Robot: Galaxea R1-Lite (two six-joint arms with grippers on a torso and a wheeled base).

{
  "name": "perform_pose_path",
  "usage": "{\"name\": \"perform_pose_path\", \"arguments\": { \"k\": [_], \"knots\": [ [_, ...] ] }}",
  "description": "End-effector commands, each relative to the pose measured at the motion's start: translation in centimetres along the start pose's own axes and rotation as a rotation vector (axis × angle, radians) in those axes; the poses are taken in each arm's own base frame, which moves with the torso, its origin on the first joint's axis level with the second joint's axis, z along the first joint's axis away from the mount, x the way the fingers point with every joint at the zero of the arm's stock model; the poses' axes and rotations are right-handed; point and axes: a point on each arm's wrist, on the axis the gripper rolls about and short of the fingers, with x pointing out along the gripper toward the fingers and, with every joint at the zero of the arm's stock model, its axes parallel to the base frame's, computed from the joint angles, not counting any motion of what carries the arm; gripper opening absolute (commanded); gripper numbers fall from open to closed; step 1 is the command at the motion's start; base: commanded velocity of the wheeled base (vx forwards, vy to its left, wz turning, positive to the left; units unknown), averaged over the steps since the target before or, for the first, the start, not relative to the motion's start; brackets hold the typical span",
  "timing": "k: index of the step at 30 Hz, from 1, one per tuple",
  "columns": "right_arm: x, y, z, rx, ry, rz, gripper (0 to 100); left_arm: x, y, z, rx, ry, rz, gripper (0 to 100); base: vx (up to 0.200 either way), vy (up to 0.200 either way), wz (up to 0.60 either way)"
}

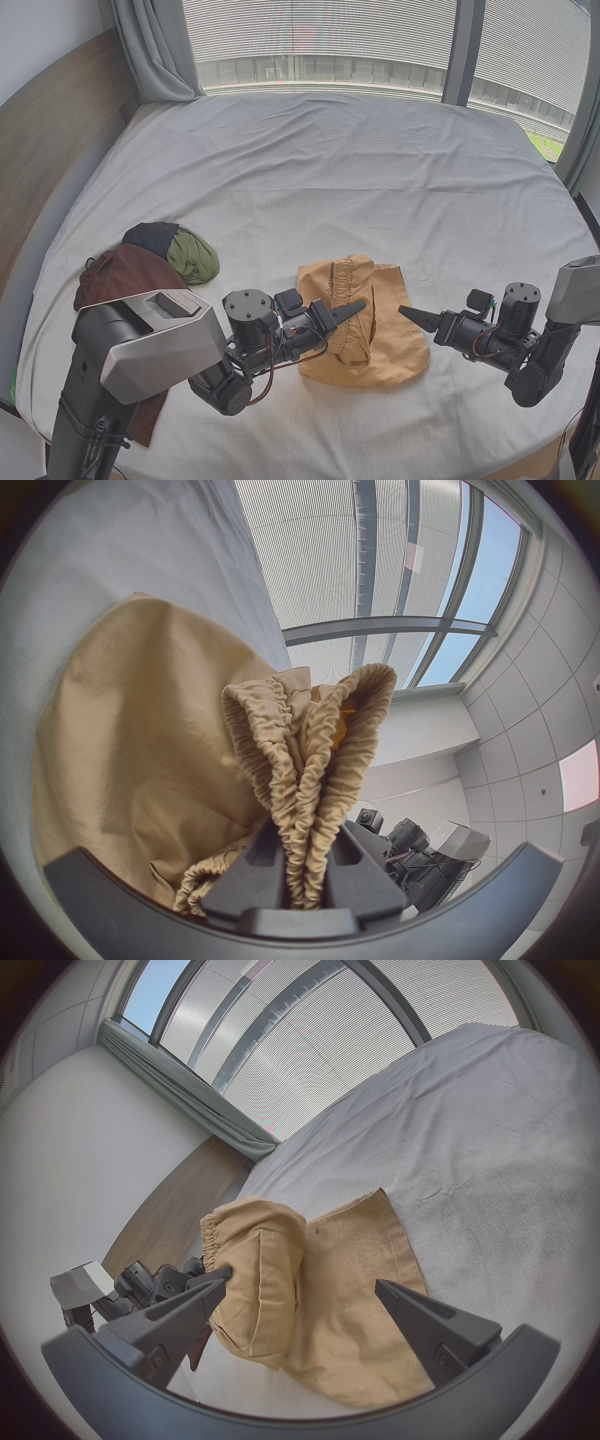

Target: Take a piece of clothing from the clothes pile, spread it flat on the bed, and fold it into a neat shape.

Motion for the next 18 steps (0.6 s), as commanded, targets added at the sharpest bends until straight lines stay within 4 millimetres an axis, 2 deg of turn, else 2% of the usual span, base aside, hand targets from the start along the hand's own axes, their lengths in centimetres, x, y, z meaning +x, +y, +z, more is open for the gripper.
{"name": "perform_pose_path", "arguments": {
  "k": [1, 2, 12, 18],
  "knots": [
    [0.0, 0.0, 0.0, 0.001, 0.001, 0.002, 100, 0.1, 0.9, -0.4, -0.008, 0.004, 0.017, 0, 0.0, 0.0, 0.0],
    [0.0, 0.0, 0.0, 0.001, 0.001, 0.002, 100, 0.1, 0.9, -0.4, -0.008, 0.004, 0.017, 100, 0.0, 0.0, 0.0],
    [0.0, 0.0, 0.0, 0.001, 0.0, 0.0, 100, 0.5, 0.9, 0.1, 0.011, -0.022, 0.001, 100, 0.0, 0.0, 0.0],
    [0.0, 0.1, -0.1, 0.001, 0.004, 0.003, 100, -0.1, 0.0, 1.0, 0.037, -0.045, -0.007, 100, 0.0, 0.0, 0.0]
  ]
}}
